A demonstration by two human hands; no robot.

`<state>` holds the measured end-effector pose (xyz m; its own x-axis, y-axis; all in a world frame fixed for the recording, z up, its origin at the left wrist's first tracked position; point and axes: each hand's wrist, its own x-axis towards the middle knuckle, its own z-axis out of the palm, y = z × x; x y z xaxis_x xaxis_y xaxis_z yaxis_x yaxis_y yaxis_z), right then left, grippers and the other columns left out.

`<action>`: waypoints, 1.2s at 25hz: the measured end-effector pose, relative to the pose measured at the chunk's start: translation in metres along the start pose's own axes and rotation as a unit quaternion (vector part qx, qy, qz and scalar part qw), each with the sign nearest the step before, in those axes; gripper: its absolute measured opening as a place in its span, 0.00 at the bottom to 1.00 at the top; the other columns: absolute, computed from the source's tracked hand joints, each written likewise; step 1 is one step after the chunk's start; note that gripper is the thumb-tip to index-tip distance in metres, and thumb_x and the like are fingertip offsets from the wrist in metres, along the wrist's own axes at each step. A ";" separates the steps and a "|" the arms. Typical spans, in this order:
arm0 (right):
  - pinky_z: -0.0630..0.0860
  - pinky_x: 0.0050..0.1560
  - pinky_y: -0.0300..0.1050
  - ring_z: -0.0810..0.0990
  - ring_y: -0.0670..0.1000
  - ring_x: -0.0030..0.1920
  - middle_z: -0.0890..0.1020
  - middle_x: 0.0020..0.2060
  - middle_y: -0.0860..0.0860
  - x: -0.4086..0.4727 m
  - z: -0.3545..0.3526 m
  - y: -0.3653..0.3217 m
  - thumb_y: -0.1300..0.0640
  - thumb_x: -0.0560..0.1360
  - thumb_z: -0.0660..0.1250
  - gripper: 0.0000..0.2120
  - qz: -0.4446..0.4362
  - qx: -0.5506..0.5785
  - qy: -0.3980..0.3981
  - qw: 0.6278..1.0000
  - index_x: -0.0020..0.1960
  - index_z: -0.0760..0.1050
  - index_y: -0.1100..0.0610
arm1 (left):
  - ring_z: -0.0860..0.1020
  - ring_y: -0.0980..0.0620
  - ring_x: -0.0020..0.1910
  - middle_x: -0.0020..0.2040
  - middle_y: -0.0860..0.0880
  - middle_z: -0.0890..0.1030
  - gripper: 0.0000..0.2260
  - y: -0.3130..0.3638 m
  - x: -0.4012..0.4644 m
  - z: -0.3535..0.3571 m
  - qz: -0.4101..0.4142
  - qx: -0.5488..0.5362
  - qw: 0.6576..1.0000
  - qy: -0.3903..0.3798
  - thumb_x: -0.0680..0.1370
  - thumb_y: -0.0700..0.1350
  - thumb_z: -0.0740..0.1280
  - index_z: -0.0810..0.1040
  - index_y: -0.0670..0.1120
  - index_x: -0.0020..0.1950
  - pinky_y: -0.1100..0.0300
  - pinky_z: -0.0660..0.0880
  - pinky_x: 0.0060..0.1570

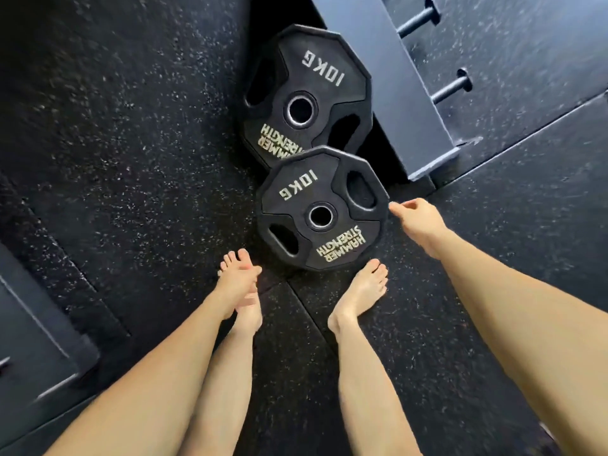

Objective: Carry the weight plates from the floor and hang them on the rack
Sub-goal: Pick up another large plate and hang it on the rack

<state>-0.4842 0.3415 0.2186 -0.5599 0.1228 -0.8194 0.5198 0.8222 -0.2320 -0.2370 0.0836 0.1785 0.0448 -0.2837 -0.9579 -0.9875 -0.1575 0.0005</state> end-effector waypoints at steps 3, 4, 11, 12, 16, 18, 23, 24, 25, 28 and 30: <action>0.70 0.61 0.48 0.75 0.57 0.64 0.76 0.65 0.56 0.086 0.042 0.009 0.42 0.74 0.69 0.31 -0.025 -0.030 0.012 0.999 0.70 0.69 0.59 | 0.63 0.46 0.74 0.76 0.48 0.63 0.40 -0.017 0.097 0.048 0.007 0.048 0.996 0.068 0.58 0.71 0.67 0.70 0.59 0.69 0.45 0.65 0.71; 0.71 0.61 0.48 0.75 0.57 0.64 0.76 0.64 0.56 0.108 0.054 0.011 0.42 0.72 0.70 0.32 -0.038 -0.047 0.027 0.998 0.69 0.69 0.58 | 0.59 0.46 0.76 0.78 0.47 0.60 0.43 0.006 0.078 0.058 0.016 0.069 0.993 0.091 0.60 0.72 0.66 0.68 0.56 0.73 0.53 0.58 0.74; 0.74 0.46 0.43 0.79 0.53 0.47 0.82 0.43 0.51 0.169 0.088 0.005 0.47 0.66 0.73 0.15 -0.101 -0.106 0.085 0.986 0.50 0.80 0.54 | 0.72 0.42 0.67 0.68 0.44 0.75 0.32 0.020 0.157 0.123 -0.011 -0.110 0.976 0.185 0.71 0.51 0.76 0.69 0.42 0.71 0.54 0.68 0.66; 0.75 0.46 0.44 0.80 0.54 0.47 0.83 0.43 0.52 0.170 0.089 0.004 0.48 0.66 0.73 0.15 -0.094 -0.098 0.089 0.987 0.49 0.81 0.54 | 0.71 0.42 0.68 0.69 0.43 0.74 0.32 0.026 0.152 0.130 -0.006 -0.128 0.973 0.193 0.71 0.49 0.75 0.69 0.43 0.72 0.52 0.68 0.68; 0.77 0.47 0.44 0.81 0.54 0.45 0.82 0.42 0.52 0.159 0.084 0.000 0.51 0.66 0.70 0.10 -0.075 -0.077 0.072 0.992 0.45 0.78 0.53 | 0.73 0.47 0.63 0.64 0.50 0.73 0.39 0.006 0.176 0.109 -0.002 -0.126 0.978 0.165 0.66 0.53 0.78 0.66 0.53 0.74 0.53 0.65 0.69; 0.74 0.44 0.43 0.80 0.53 0.44 0.82 0.41 0.52 0.140 0.078 0.003 0.51 0.65 0.70 0.10 -0.065 -0.068 0.070 0.993 0.45 0.78 0.53 | 0.73 0.52 0.56 0.57 0.52 0.72 0.33 0.004 0.153 0.093 0.011 -0.072 0.987 0.146 0.69 0.56 0.75 0.67 0.49 0.69 0.69 0.58 0.61; 0.73 0.37 0.45 0.78 0.51 0.38 0.81 0.34 0.51 0.038 0.042 0.008 0.51 0.59 0.71 0.15 0.013 0.042 0.057 0.997 0.41 0.81 0.60 | 0.75 0.39 0.63 0.64 0.42 0.76 0.41 -0.013 0.097 0.040 0.056 -0.143 0.982 0.111 0.55 0.56 0.72 0.69 0.52 0.69 0.41 0.70 0.65; 0.73 0.35 0.46 0.77 0.50 0.36 0.79 0.32 0.50 0.011 0.034 0.007 0.52 0.57 0.71 0.15 0.026 0.070 0.055 0.996 0.39 0.80 0.61 | 0.77 0.38 0.56 0.58 0.40 0.78 0.43 -0.020 0.084 0.027 0.072 -0.211 0.971 0.083 0.53 0.49 0.72 0.69 0.51 0.70 0.41 0.73 0.60; 0.72 0.34 0.47 0.76 0.50 0.34 0.78 0.31 0.50 -0.015 0.024 0.005 0.53 0.55 0.71 0.14 0.033 0.101 0.052 0.993 0.36 0.80 0.61 | 0.77 0.38 0.49 0.51 0.39 0.79 0.42 -0.007 0.039 0.006 0.044 -0.236 0.970 0.026 0.54 0.43 0.72 0.69 0.47 0.69 0.45 0.75 0.53; 0.74 0.35 0.50 0.76 0.51 0.33 0.78 0.29 0.50 -0.110 -0.013 -0.010 0.54 0.51 0.70 0.08 0.034 0.187 0.049 0.981 0.29 0.78 0.56 | 0.75 0.47 0.30 0.33 0.42 0.76 0.09 0.028 -0.116 -0.058 0.112 -0.362 0.923 -0.071 0.67 0.33 0.69 0.74 0.40 0.46 0.60 0.73 0.33; 0.75 0.35 0.52 0.76 0.51 0.33 0.79 0.29 0.51 -0.183 -0.042 -0.031 0.56 0.53 0.71 0.06 0.013 0.233 0.044 0.971 0.29 0.77 0.55 | 0.71 0.53 0.24 0.29 0.47 0.74 0.06 0.030 -0.194 -0.097 0.145 -0.384 0.906 -0.101 0.78 0.44 0.67 0.73 0.44 0.43 0.64 0.69 0.26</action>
<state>-0.4253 0.3169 0.3979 -0.5855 0.2046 -0.7845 0.7583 0.4803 -0.4407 -0.2609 0.0423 0.3925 -0.3059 -0.2516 -0.9182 -0.5539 -0.7374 0.3866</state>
